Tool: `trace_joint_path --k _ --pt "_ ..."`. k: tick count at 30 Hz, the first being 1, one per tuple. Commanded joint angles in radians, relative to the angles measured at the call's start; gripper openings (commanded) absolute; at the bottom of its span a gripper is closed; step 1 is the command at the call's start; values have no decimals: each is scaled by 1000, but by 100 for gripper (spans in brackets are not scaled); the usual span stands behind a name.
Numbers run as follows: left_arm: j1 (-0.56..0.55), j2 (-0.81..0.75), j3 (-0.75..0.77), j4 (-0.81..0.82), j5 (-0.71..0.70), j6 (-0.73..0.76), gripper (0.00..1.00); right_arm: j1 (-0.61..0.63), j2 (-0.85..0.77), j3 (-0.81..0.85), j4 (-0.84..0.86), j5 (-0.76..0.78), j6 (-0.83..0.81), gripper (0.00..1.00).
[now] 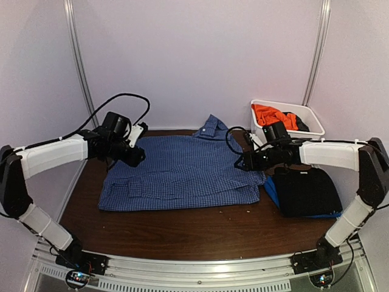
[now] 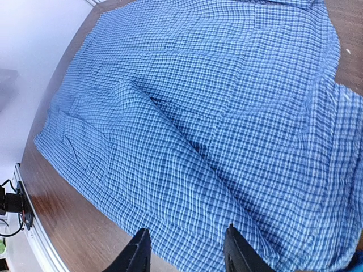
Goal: Fold and stack the mixed laundry pile
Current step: Adjust the 1/3-folded shirt at the center of the board.
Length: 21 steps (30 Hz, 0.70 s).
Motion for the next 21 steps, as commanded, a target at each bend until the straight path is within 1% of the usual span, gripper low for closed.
trace_joint_path --k 1,3,6,9,10,11,13,15,17,21 --pt "2 151 -2 54 199 -258 46 21 180 129 26 -60 -44 42" --pt "2 183 -20 82 199 -312 46 27 254 170 26 -61 -57 41" --pt "5 229 -48 83 163 -387 44 30 341 209 28 -58 -61 39" --pt "8 270 -84 60 125 -460 43 38 401 220 45 -53 -53 38" --pt "11 279 -102 50 124 -485 43 44 419 223 46 -52 -50 37" --pt "17 284 -122 44 92 -516 41 49 434 225 49 -52 -49 37" --pt "32 285 -179 44 96 -556 39 66 459 226 46 -43 -52 37" --pt "44 273 -240 41 92 -601 35 87 474 223 35 -32 -58 37" --pt "48 241 -312 55 108 -659 34 109 477 207 36 -29 -56 37" --pt "48 113 -475 58 96 -771 33 170 440 135 33 3 -41 37"
